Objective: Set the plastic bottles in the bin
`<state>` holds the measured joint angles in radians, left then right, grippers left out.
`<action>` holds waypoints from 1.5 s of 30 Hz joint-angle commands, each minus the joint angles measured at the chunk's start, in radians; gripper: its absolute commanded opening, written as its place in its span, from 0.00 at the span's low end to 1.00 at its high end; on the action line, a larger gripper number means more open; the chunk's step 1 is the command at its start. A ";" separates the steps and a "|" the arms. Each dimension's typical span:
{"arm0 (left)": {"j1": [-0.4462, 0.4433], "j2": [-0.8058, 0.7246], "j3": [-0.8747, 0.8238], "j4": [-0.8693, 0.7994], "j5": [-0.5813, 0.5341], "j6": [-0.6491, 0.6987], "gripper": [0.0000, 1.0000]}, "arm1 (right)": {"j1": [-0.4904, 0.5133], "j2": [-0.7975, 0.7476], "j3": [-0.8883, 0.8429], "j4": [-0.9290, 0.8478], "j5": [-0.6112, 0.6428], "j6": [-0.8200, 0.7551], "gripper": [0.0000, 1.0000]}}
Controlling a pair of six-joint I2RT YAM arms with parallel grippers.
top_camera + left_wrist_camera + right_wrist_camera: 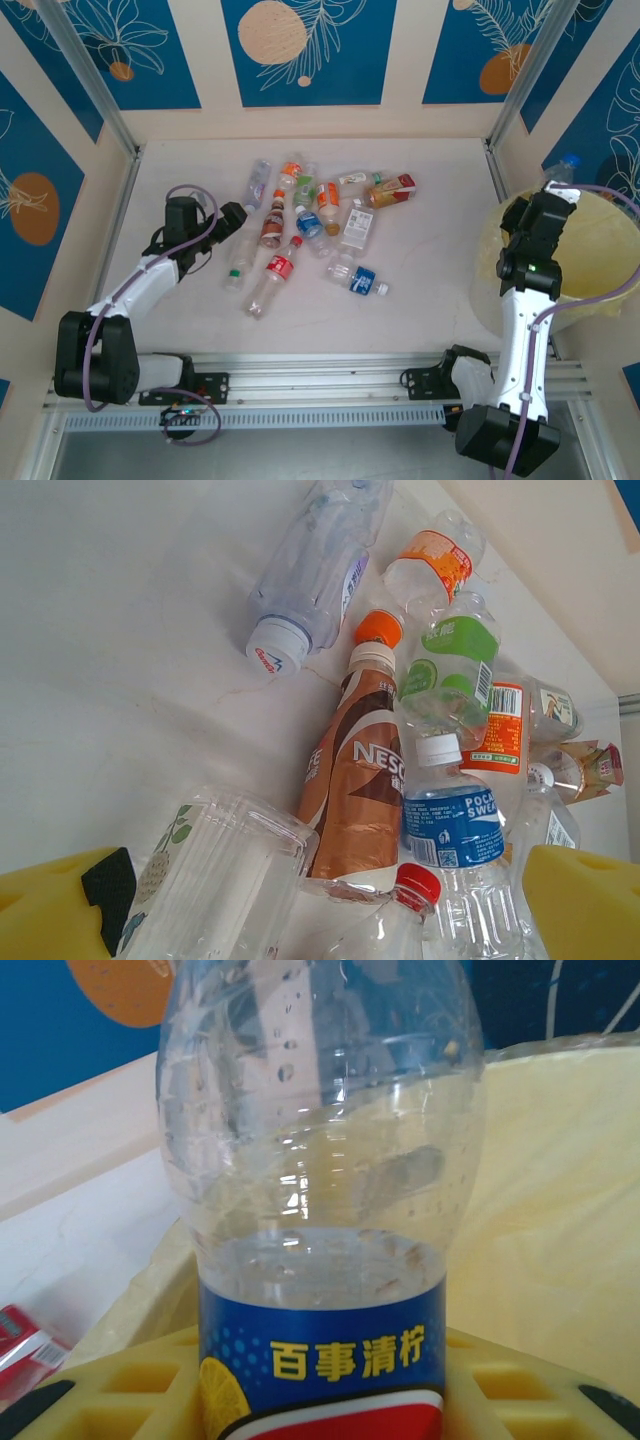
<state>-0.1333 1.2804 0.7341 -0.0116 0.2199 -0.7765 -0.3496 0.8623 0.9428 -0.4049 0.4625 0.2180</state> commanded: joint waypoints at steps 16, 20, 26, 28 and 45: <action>-0.010 0.000 -0.002 -0.013 -0.033 0.003 1.00 | 0.061 0.023 -0.052 0.186 -0.347 0.050 0.49; -0.009 -0.004 -0.004 -0.025 -0.038 0.006 1.00 | 0.070 0.032 -0.034 0.150 -0.318 0.059 0.61; -0.009 -0.009 0.002 -0.046 -0.057 0.017 1.00 | 0.072 0.013 -0.007 0.119 -0.342 0.072 0.77; -0.008 -0.010 0.005 -0.056 -0.065 0.020 1.00 | 0.075 0.003 0.003 0.111 -0.348 0.074 0.78; -0.011 -0.015 0.039 -0.192 -0.131 0.033 1.00 | 0.127 -0.091 0.095 0.088 -0.531 0.110 0.99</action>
<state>-0.1341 1.2804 0.7383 -0.1543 0.1234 -0.7570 -0.2382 0.7921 0.9936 -0.3084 0.0063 0.3092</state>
